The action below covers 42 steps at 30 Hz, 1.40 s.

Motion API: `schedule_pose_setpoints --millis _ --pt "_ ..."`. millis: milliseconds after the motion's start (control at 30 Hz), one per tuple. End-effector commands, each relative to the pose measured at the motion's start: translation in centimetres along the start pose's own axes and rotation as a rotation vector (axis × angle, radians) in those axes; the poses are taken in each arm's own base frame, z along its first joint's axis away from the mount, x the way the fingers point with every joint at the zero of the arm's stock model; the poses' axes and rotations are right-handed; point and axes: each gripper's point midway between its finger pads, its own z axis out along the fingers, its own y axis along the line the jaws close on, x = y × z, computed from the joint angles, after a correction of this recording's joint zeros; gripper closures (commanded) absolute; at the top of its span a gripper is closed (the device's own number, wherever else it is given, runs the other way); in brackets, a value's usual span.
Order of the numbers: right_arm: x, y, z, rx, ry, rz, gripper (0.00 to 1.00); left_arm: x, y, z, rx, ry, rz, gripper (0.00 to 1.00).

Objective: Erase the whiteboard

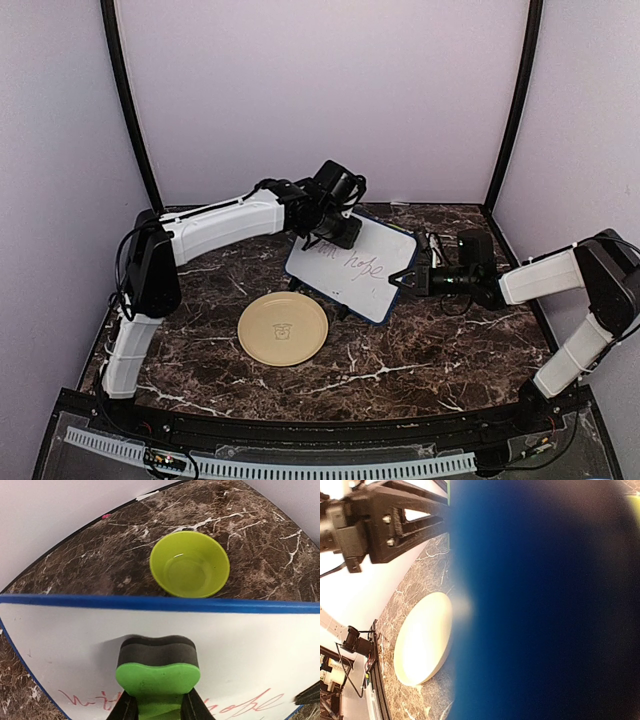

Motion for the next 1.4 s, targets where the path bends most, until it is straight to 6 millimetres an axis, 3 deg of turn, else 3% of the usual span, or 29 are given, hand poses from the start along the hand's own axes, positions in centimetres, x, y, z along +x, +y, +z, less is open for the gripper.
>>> schedule_pose_setpoints --millis 0,333,500,633,900,1167,1367 --pt "0.9 1.2 0.6 -0.023 0.036 -0.142 1.0 -0.3 -6.4 1.0 0.103 -0.042 0.091 1.0" --pt "0.8 1.3 0.8 -0.025 0.038 -0.146 1.0 2.7 -12.8 1.4 0.21 0.009 0.161 1.0" --pt "0.9 1.3 0.8 -0.025 0.04 -0.146 1.0 4.4 -14.2 1.8 0.197 0.05 0.241 1.0" --pt "0.9 1.4 0.9 -0.027 0.041 -0.147 1.0 3.9 -13.3 1.8 0.14 0.047 0.252 1.0" --pt "1.1 1.5 1.1 -0.023 0.05 -0.154 1.0 -0.3 -8.8 1.0 0.044 -0.023 0.134 1.0" --pt "1.2 1.5 1.2 -0.018 0.056 -0.16 1.0 -0.8 -7.8 1.0 -0.005 -0.04 0.091 1.0" --pt "1.4 1.4 1.2 -0.015 0.059 -0.162 1.0 -2.7 -6.8 -0.2 -0.031 -0.093 0.044 1.0"
